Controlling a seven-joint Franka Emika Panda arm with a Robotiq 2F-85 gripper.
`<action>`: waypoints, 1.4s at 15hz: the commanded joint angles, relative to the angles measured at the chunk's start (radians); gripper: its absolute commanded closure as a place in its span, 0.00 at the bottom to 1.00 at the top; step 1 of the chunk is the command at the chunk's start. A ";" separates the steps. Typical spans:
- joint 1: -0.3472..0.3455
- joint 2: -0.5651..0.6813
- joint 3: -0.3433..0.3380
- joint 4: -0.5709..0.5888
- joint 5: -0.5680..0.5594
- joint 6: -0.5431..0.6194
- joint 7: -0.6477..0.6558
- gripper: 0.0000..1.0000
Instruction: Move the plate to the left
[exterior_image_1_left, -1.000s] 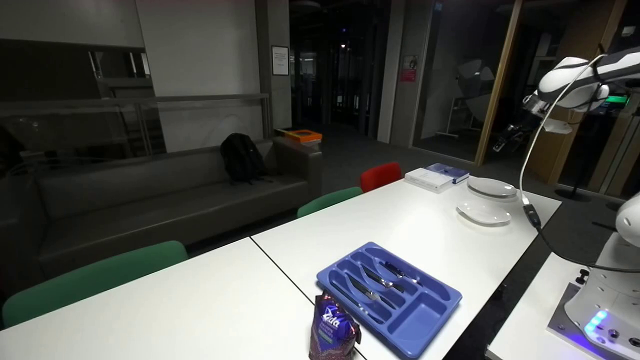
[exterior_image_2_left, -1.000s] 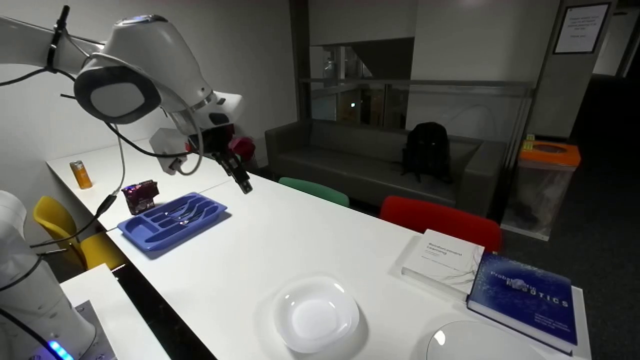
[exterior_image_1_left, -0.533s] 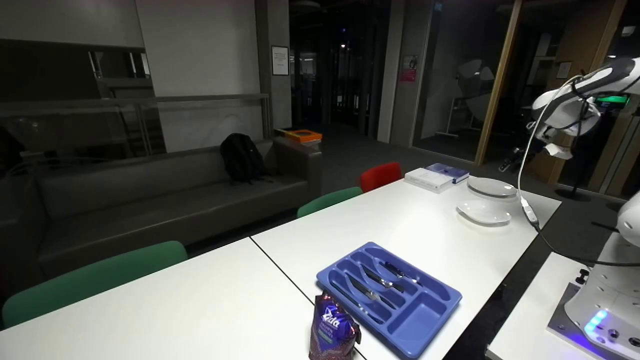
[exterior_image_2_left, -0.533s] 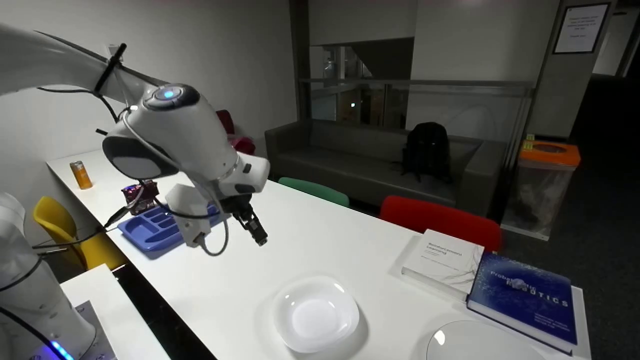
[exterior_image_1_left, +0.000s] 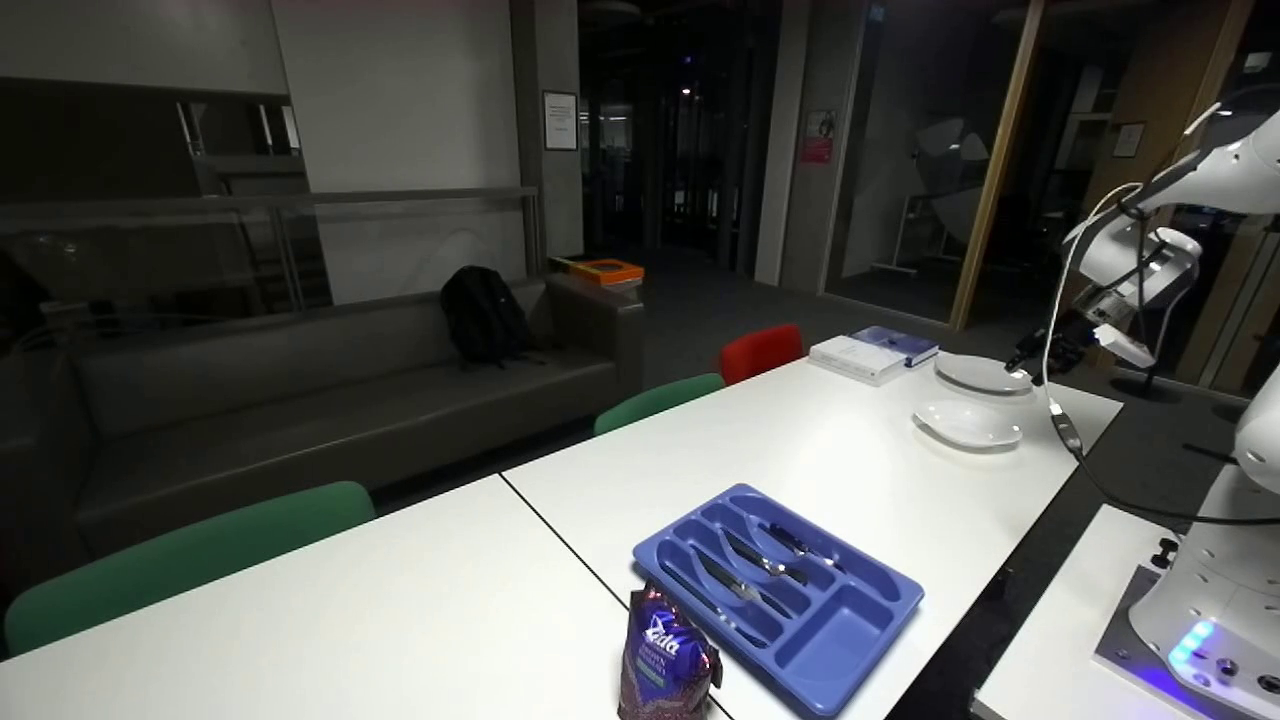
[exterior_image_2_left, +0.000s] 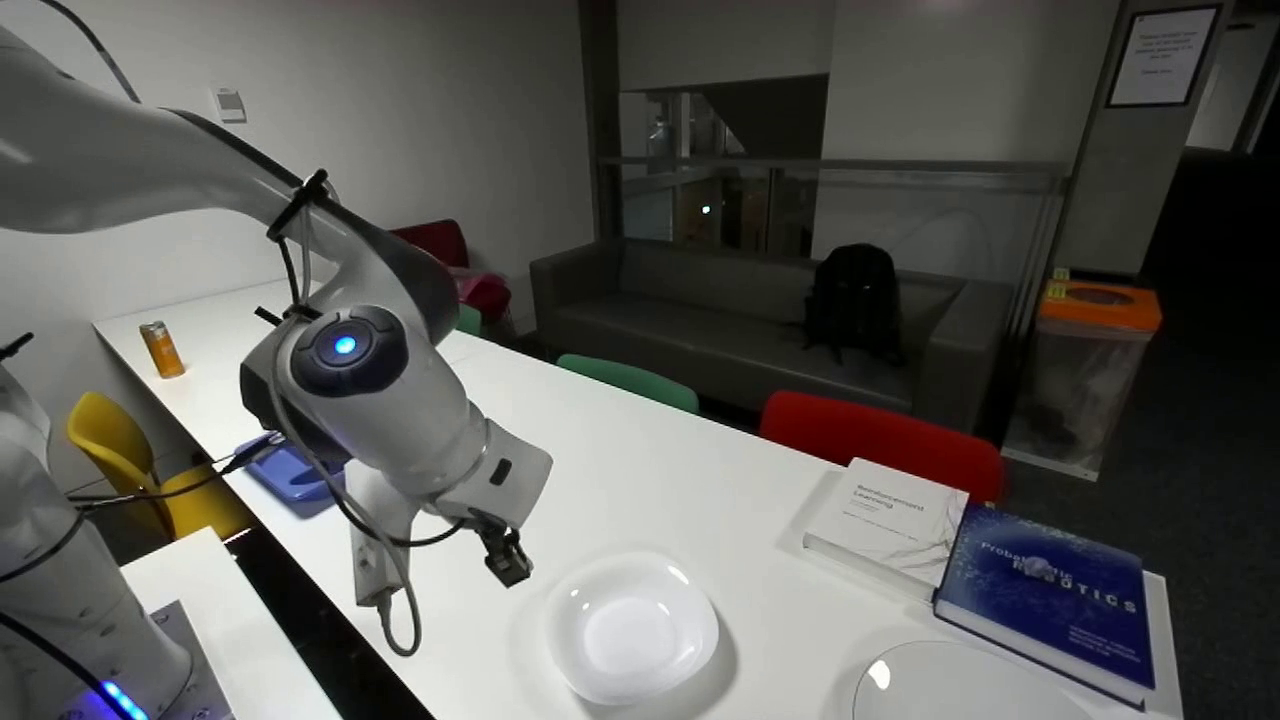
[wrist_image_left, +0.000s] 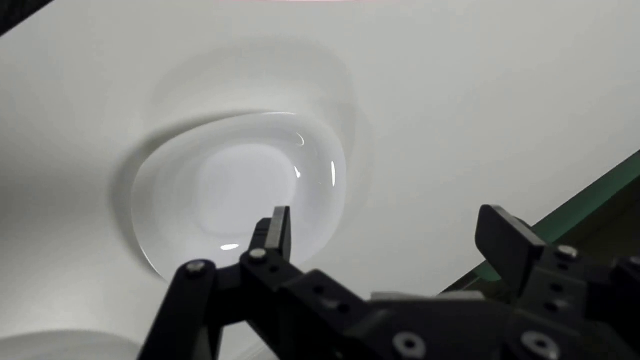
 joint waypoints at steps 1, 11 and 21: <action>-0.068 0.026 0.062 0.003 0.037 -0.008 -0.001 0.00; -0.124 0.062 0.175 0.045 0.070 0.019 0.100 0.00; -0.290 0.116 0.200 0.057 0.275 0.052 -0.087 0.00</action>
